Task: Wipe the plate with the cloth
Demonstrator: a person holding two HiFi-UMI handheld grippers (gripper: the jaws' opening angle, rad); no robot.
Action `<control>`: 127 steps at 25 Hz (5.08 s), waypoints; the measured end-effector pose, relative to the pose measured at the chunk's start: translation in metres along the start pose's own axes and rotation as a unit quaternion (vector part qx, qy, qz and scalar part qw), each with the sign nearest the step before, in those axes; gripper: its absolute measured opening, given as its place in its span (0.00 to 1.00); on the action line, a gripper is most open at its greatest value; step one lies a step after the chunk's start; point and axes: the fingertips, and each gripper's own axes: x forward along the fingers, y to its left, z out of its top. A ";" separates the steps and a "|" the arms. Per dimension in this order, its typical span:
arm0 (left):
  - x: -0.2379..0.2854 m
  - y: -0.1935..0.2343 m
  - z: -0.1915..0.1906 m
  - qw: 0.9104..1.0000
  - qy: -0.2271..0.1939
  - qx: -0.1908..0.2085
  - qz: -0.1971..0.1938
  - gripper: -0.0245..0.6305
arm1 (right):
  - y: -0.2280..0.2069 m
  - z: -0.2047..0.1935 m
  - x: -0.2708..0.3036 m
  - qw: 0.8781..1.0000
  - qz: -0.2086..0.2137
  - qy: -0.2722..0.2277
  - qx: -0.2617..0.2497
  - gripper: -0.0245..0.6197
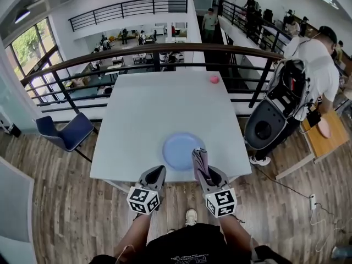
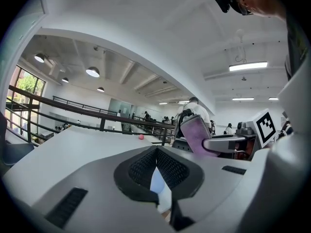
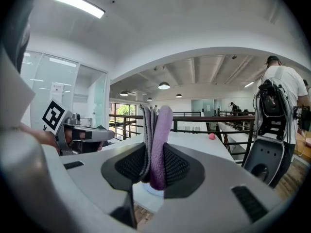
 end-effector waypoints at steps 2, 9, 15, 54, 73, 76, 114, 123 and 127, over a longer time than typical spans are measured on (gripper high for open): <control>0.010 0.001 0.000 1.000 0.001 -0.001 0.004 0.06 | -0.006 -0.001 0.007 1.000 0.007 0.000 0.000 0.21; 0.042 0.011 -0.003 1.000 0.025 0.006 0.013 0.06 | -0.028 0.002 0.038 1.000 0.026 -0.002 0.007 0.21; 0.065 0.025 0.012 0.999 0.024 0.006 0.033 0.06 | -0.045 0.010 0.065 0.999 0.043 -0.004 0.012 0.21; 0.142 0.188 0.013 0.997 0.067 -0.035 0.015 0.06 | -0.027 0.019 0.243 0.998 0.045 0.050 0.000 0.21; 0.186 0.208 -0.020 0.990 0.113 -0.081 0.027 0.06 | -0.062 0.012 0.273 0.996 0.049 0.073 0.013 0.21; 0.188 0.204 -0.031 0.987 0.124 -0.092 0.037 0.06 | -0.068 0.006 0.271 0.995 0.057 0.084 0.014 0.21; 0.178 0.206 -0.196 0.882 0.379 -0.278 0.020 0.33 | -0.082 -0.021 0.309 0.987 0.097 0.125 0.020 0.21; 0.182 0.205 -0.200 0.871 0.393 -0.294 0.010 0.32 | -0.089 -0.025 0.310 0.988 0.093 0.124 0.026 0.21; 0.181 0.206 -0.200 0.870 0.396 -0.293 0.015 0.32 | -0.090 -0.023 0.312 0.988 0.092 0.121 0.028 0.21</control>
